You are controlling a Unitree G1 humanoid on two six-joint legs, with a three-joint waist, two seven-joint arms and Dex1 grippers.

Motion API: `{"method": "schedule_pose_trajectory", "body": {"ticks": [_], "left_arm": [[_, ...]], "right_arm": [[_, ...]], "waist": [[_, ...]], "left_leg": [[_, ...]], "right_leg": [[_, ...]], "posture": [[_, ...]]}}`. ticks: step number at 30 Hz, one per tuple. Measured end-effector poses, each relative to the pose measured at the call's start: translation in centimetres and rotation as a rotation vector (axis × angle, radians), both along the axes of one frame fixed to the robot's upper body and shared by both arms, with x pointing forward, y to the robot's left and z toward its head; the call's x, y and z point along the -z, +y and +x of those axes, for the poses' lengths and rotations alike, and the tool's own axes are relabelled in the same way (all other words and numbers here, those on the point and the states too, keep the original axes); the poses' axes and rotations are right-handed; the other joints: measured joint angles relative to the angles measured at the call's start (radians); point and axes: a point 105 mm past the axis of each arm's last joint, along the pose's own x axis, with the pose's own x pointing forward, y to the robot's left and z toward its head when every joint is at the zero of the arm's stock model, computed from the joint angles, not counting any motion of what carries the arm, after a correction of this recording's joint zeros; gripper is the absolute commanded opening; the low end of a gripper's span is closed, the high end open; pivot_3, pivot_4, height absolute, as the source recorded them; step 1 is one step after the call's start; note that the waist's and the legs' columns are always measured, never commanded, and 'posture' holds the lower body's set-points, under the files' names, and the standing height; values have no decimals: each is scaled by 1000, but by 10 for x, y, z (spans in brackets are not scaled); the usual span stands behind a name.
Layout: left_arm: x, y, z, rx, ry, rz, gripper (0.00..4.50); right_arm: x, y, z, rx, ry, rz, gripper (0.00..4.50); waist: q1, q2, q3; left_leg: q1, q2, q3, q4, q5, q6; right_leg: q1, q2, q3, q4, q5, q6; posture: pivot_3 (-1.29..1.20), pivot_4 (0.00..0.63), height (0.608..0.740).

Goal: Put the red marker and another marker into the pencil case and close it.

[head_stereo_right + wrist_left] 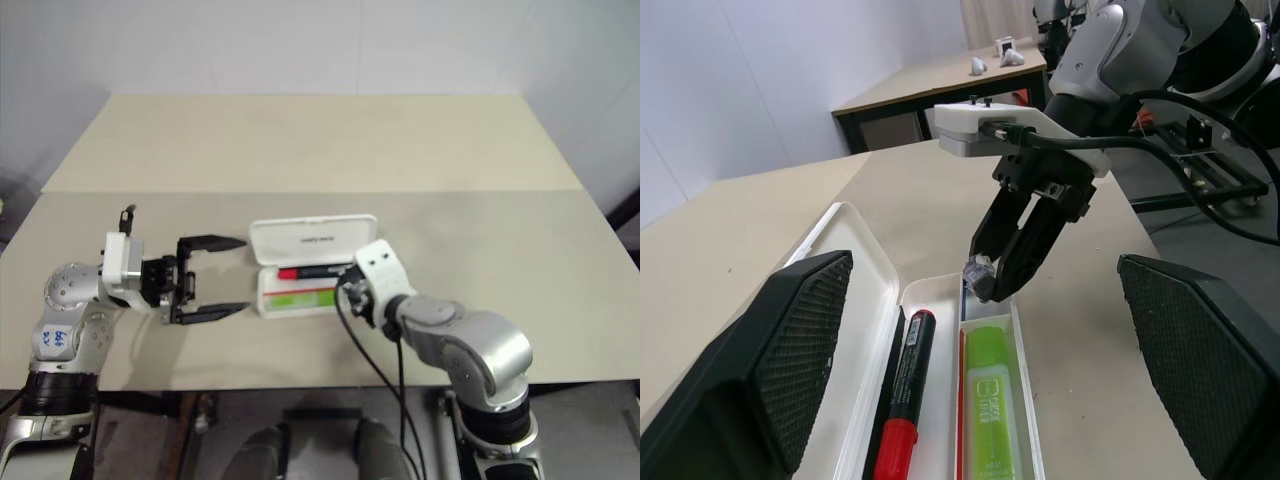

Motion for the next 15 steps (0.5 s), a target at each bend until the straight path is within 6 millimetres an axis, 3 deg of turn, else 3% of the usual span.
{"method": "schedule_pose_trajectory", "body": {"ticks": [1,8,10,15], "left_arm": [[0,0,0,0,0,0,4500],[0,0,0,0,-3,0,4500],[0,0,0,0,-3,0,4500],[0,0,0,-1,-5,-1,4500]], "right_arm": [[0,1,0,-3,1,1,1595],[0,0,0,-5,3,-5,3976],[-1,0,0,-11,1,-8,4468],[-6,-1,0,-35,-9,-23,4468]], "waist": [[0,0,0],[0,0,0],[0,0,0],[0,0,0]], "left_leg": [[0,0,0,0,0,0],[0,0,0,0,0,0],[0,0,0,0,0,0],[0,0,0,0,0,0]], "right_leg": [[0,0,0,0,0,0],[0,0,0,0,0,0],[0,0,0,0,0,0],[0,0,0,0,0,0]], "posture": [[0,150,740],[0,150,740],[0,150,740],[0,150,740]]}}
